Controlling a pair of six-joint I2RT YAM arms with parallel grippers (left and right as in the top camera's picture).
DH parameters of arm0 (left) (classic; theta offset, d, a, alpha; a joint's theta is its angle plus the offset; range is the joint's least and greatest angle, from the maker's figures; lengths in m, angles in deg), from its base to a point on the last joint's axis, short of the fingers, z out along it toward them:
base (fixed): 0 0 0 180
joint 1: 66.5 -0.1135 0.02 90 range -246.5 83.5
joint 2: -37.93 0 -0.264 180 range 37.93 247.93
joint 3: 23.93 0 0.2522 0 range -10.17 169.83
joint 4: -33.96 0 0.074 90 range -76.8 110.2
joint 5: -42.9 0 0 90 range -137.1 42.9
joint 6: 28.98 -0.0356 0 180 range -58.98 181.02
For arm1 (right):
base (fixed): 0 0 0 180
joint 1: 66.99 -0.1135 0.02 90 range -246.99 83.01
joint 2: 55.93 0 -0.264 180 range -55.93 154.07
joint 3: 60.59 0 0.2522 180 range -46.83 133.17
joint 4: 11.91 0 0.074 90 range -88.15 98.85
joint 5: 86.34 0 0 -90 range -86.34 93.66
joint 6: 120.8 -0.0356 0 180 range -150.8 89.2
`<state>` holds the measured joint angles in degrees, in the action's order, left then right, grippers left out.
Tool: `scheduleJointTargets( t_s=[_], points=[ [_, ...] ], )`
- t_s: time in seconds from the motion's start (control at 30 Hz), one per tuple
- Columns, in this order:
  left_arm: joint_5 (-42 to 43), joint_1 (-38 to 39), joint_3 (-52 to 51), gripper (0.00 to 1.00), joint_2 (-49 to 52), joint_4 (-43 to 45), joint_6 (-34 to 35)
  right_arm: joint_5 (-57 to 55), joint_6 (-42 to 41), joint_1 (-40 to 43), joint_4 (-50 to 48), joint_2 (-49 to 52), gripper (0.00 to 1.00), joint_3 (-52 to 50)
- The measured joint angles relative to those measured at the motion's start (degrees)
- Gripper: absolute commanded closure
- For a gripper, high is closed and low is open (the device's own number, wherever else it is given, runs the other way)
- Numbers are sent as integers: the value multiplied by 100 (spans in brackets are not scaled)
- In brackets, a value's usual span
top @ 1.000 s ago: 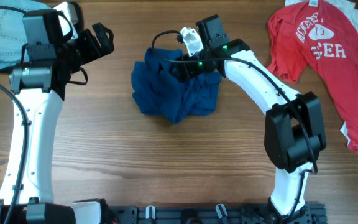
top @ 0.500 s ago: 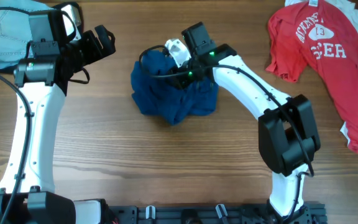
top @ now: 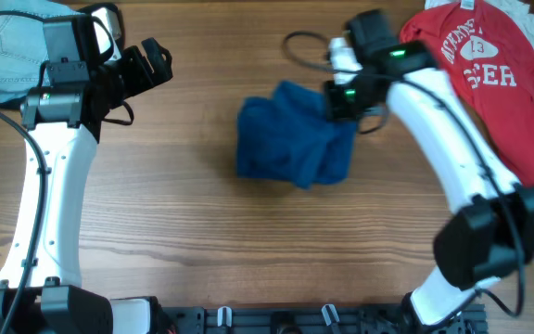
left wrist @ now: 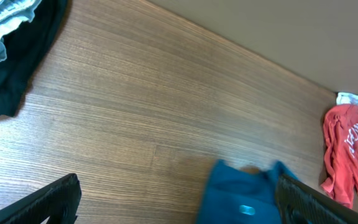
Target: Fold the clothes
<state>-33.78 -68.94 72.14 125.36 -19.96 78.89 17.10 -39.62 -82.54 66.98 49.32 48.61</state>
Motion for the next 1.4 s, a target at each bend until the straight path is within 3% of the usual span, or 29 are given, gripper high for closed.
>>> scheduleJointTargets(
  t_s=[0.2, 0.3, 0.33, 0.67, 0.9, 1.23, 1.3, 1.33, 1.4],
  points=[
    [0, 0, 0, 0, 0, 0, 0, -20, -348, 369, 201, 181, 94, -542],
    [2, 0, 0, 0, 0, -2, 0, -22, -643, 354, 129, 579, 41, -1139],
    [0, 0, 0, 0, 0, -2, 0, -22, -732, 363, 127, 664, 35, -1355],
    [-66, 0, 0, 0, 0, -4, -9, 175, -564, 752, -44, 601, 29, -1161],
    [-66, 0, 0, 0, 0, -2, -15, 675, 472, 723, -667, -278, 32, -376],
    [-70, 0, 0, 0, 0, 0, -15, 1023, 1733, 210, -767, 356, 46, -979],
    [-70, 0, 0, 0, 0, 0, -15, 1108, 1908, 164, -798, 369, 62, -1097],
    [-70, 0, 0, 0, 0, 0, -15, 1130, 1958, 160, -774, 369, 78, -1102],
    [-70, 0, 0, 0, 0, 0, -15, 1191, 2072, 160, -533, 369, 80, -1108]
  ],
)
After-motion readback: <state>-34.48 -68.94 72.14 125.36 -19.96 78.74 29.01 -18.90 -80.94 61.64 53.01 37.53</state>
